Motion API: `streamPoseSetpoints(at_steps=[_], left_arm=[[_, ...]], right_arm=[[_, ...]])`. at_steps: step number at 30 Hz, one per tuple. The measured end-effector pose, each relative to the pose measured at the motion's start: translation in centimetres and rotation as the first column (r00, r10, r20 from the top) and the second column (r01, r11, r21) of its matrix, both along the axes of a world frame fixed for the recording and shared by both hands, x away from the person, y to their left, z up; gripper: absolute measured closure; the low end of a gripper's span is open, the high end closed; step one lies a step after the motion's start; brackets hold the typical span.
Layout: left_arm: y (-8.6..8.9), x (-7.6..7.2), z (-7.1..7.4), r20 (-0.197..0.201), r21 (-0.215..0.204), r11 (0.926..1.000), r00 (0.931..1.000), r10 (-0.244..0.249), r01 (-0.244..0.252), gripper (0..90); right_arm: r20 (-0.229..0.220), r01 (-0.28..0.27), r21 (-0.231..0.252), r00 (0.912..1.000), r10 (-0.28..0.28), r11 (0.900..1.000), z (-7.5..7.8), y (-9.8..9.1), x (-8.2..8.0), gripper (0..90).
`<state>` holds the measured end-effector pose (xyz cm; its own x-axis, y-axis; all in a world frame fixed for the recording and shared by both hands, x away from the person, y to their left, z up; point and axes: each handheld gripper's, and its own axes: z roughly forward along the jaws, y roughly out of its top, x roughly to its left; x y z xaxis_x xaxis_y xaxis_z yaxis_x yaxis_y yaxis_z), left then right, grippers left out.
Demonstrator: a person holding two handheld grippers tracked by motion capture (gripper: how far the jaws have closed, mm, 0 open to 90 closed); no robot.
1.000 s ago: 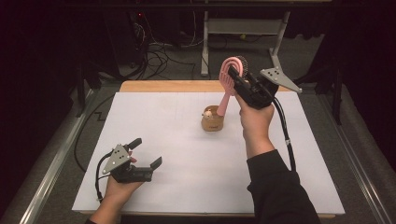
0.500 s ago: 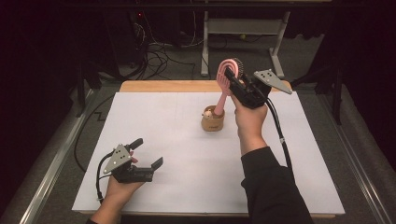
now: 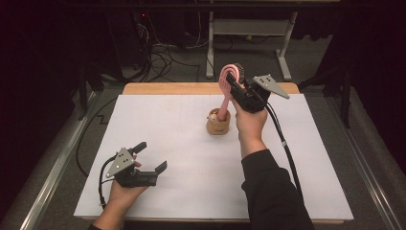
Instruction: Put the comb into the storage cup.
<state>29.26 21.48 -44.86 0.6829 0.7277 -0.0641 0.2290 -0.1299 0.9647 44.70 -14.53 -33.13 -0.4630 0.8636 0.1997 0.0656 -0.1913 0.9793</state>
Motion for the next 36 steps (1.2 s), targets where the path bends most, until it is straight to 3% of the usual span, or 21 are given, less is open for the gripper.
streamPoseSetpoints(at_steps=[14, 27, 36], left_arm=[[0.0, 0.0, 0.0, -0.001, -0.005, 1.0000, 1.0000, 0.001, -0.001, 0.0], [0.0, 0.0, 0.0, 0.000, -0.005, 1.0000, 1.0000, 0.000, 0.000, 0.0], [0.0, 0.0, 0.0, 0.000, 0.003, 1.0000, 1.0000, 0.001, -0.001, 0.0]], right_arm=[[0.000, 0.001, -0.018, 1.0000, -0.001, 0.9998, -1.1, 0.6, 0.0, 66.8], [-0.025, -0.019, 0.015, 0.9995, 0.020, 0.9997, -2.3, 1.3, 0.0, 66.8], [-0.041, -0.032, 0.010, 0.9986, 0.033, 0.9994, -2.8, 1.7, 0.1, 66.7]])
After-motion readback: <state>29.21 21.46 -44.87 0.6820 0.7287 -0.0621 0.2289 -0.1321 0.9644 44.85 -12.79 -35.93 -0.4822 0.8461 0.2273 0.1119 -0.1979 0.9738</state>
